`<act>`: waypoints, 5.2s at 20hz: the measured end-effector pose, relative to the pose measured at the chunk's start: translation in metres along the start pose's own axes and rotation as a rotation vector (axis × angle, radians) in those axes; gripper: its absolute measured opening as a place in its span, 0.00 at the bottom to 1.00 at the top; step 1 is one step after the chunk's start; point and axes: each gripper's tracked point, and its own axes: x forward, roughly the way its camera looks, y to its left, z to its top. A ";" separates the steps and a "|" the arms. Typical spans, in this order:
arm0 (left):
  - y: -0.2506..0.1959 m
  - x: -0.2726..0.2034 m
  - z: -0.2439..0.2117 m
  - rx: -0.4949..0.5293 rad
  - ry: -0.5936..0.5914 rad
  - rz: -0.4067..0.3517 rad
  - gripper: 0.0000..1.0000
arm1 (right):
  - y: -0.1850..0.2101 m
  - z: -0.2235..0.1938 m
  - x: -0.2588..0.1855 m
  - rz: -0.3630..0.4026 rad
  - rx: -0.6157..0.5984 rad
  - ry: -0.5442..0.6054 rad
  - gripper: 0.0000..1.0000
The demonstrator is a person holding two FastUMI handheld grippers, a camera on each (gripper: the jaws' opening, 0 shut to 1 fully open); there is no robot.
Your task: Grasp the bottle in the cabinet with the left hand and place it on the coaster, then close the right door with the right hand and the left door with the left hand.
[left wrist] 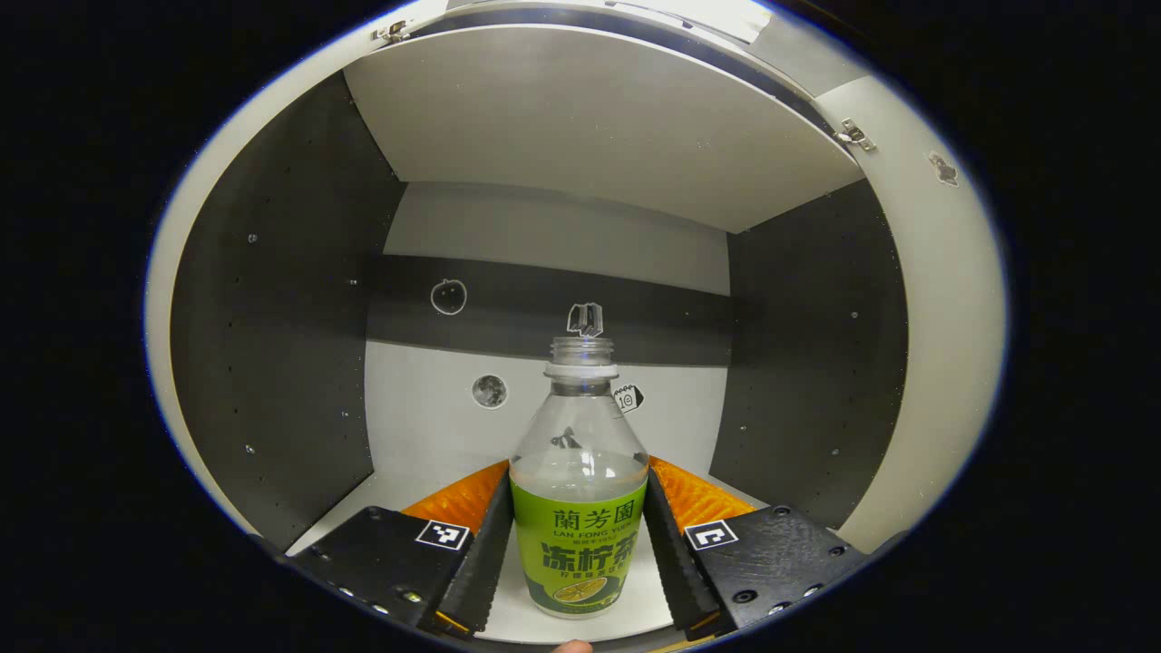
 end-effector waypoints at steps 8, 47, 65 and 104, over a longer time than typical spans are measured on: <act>-0.018 -0.092 0.021 0.070 -0.060 -0.074 0.71 | 0.019 0.010 -0.006 0.073 -0.035 -0.026 0.83; -0.111 -0.288 -0.301 0.070 0.088 0.012 0.71 | 0.037 0.026 -0.021 0.098 -0.133 0.026 0.83; -0.104 -0.293 -0.306 -0.003 0.180 -0.005 0.91 | 0.030 0.019 -0.025 0.103 -0.145 0.034 0.83; -0.049 -0.352 -0.094 -0.058 0.007 0.081 1.00 | -0.155 0.174 0.036 -0.143 -0.038 -0.216 0.82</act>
